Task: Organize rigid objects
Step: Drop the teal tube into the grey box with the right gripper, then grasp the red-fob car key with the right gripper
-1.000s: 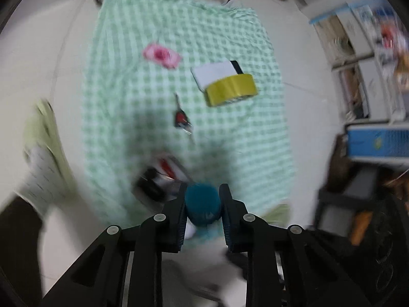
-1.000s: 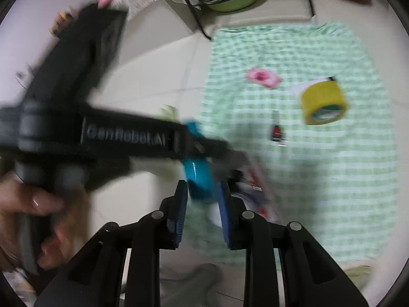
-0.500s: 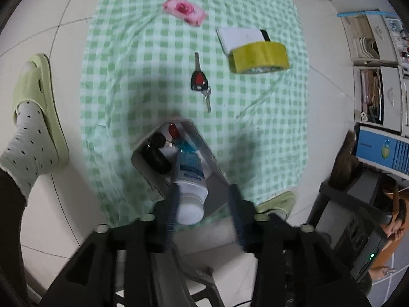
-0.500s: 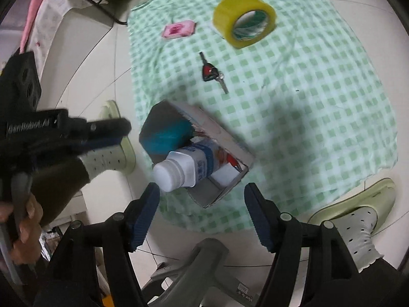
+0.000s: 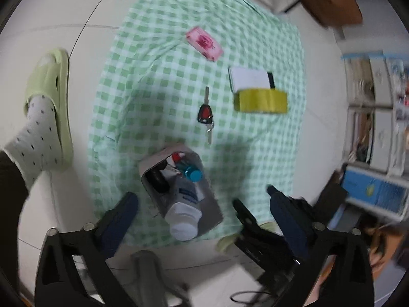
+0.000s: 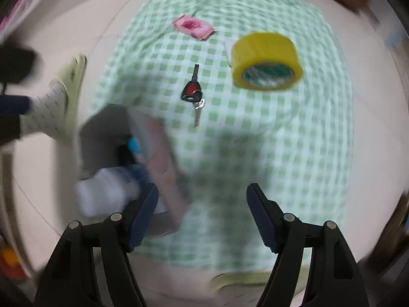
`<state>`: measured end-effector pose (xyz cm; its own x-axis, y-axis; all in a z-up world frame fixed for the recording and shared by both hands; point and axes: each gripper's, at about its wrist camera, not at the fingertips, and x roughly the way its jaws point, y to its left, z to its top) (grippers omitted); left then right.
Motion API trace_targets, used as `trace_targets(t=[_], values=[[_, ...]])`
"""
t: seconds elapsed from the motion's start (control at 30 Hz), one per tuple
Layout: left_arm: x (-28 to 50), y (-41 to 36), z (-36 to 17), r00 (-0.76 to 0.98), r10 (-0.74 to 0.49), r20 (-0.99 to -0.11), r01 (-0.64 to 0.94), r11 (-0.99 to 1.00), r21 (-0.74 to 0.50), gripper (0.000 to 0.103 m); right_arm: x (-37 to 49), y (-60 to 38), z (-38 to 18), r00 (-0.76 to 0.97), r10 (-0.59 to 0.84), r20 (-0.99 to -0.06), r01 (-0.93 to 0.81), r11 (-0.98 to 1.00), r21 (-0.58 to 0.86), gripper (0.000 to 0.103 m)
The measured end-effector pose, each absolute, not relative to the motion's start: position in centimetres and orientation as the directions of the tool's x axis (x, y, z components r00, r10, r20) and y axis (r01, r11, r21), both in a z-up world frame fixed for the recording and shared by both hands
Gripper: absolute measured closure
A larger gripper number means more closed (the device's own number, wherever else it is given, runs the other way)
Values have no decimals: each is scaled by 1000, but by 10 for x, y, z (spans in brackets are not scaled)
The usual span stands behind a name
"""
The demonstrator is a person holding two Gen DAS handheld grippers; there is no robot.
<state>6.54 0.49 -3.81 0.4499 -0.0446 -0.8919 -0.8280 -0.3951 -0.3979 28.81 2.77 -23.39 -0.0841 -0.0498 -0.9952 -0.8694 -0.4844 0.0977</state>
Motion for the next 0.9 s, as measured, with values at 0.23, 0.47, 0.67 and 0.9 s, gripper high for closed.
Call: trace_targets(t=[0.23,0.47,0.67,0.9], values=[[45,6,-32,387,-25,-922,-853,-390,-347,0,262,77,-282,-117,-106,-987,-841,-519,155,33],[32,11,-18,255,-23,-967,-895,-385,-227,0,230,113,-332,-79,-171,-982,-801,-575,165,43],[27,12,-19,228,-51,-972,-906,-376,-193,0,222,142,-361,-168,-226,-959,-867,-429,253,46],[35,12,-20,213,-64,-975,-921,-345,-179,0,216,141,-352,-174,-277,-945,-860,-425,283,88]])
